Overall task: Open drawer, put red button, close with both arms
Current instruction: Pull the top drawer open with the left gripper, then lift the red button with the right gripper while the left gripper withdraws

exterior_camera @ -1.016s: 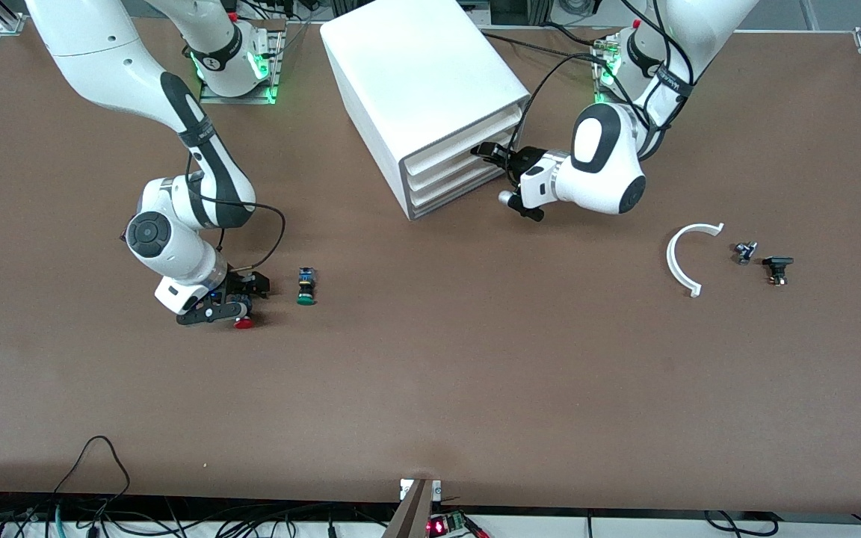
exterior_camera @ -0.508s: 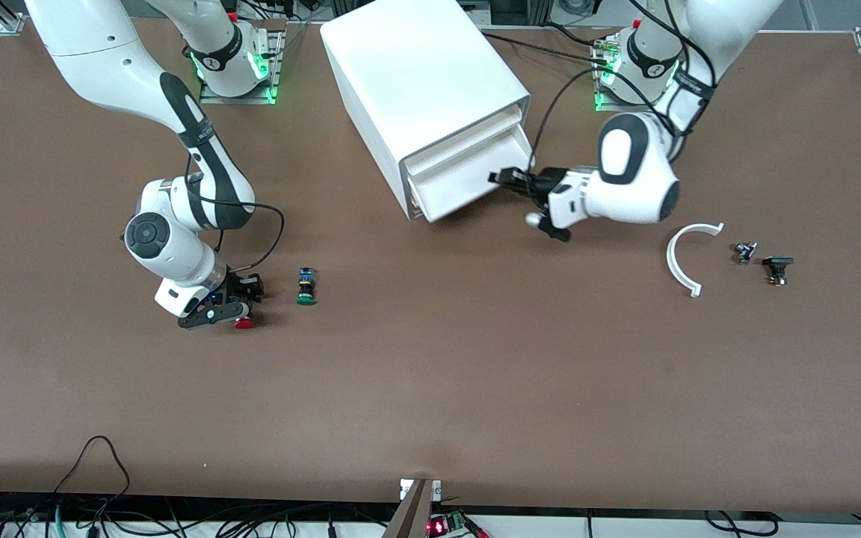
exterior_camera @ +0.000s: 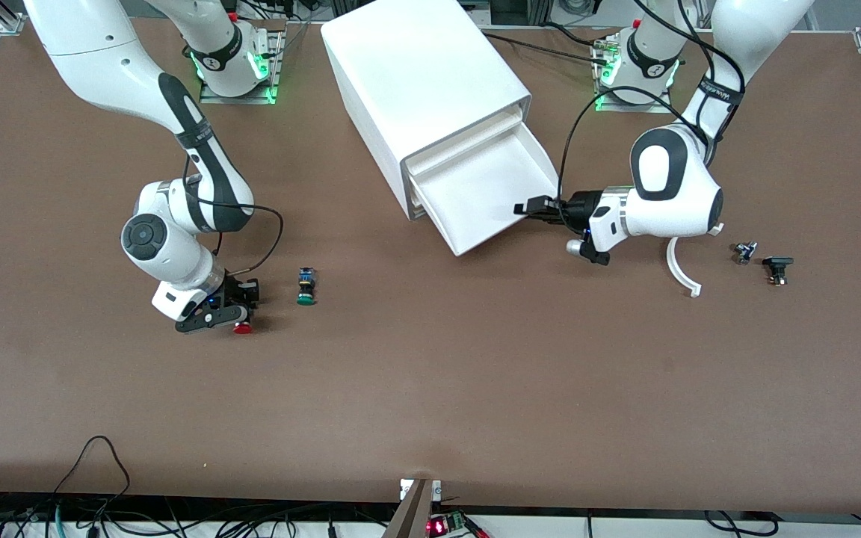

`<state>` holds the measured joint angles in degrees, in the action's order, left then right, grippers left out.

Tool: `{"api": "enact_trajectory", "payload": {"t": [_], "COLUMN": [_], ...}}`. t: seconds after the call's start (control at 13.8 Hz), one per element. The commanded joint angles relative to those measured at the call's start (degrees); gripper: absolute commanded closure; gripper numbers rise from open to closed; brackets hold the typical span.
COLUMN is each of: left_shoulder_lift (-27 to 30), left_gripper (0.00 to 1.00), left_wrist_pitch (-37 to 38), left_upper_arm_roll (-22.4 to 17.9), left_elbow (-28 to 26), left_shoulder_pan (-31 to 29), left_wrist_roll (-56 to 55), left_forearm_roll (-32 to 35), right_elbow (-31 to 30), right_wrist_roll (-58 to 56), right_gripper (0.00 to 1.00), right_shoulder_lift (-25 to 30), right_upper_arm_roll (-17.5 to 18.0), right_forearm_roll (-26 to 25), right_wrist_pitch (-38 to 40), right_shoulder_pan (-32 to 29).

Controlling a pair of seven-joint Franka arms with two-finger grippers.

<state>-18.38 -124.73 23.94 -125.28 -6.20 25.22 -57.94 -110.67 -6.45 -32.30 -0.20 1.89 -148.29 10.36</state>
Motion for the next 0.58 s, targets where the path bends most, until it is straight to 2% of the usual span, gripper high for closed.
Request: {"api": "enact_trajectory", "payload": {"t": [0.0,0.29,0.51], "left_shoulder_lift": [2.55,8.62,12.65], "left_gripper": [0.0,0.0,0.0], "left_wrist_pitch": [-2.95,-5.17,-6.4], "left_upper_arm_roll": [-0.56,-0.56,-1.69], "left_elbow": [-0.14,-0.93,-0.58], "left_shoulder_pan": [0.05,-4.5,-5.4], "left_wrist_roll": [-1.58,-1.85,-1.5], "left_forearm_roll": [0.46,0.29,0.64], "right_elbow": [3.95,13.78,21.36], "right_wrist_roll": [-0.76,-5.05,-9.18], "right_gripper": [0.72,0.72,0.72], "right_shoulder_lift": [1.89,4.97,5.23], "right_upper_arm_roll": [0.29,1.07,5.98], "right_forearm_roll": [-0.4,-0.31,-0.49], "right_wrist_pitch": [6.15,19.23,26.2], "right_shoulder_pan": [-0.43,-0.43,-0.43]}}
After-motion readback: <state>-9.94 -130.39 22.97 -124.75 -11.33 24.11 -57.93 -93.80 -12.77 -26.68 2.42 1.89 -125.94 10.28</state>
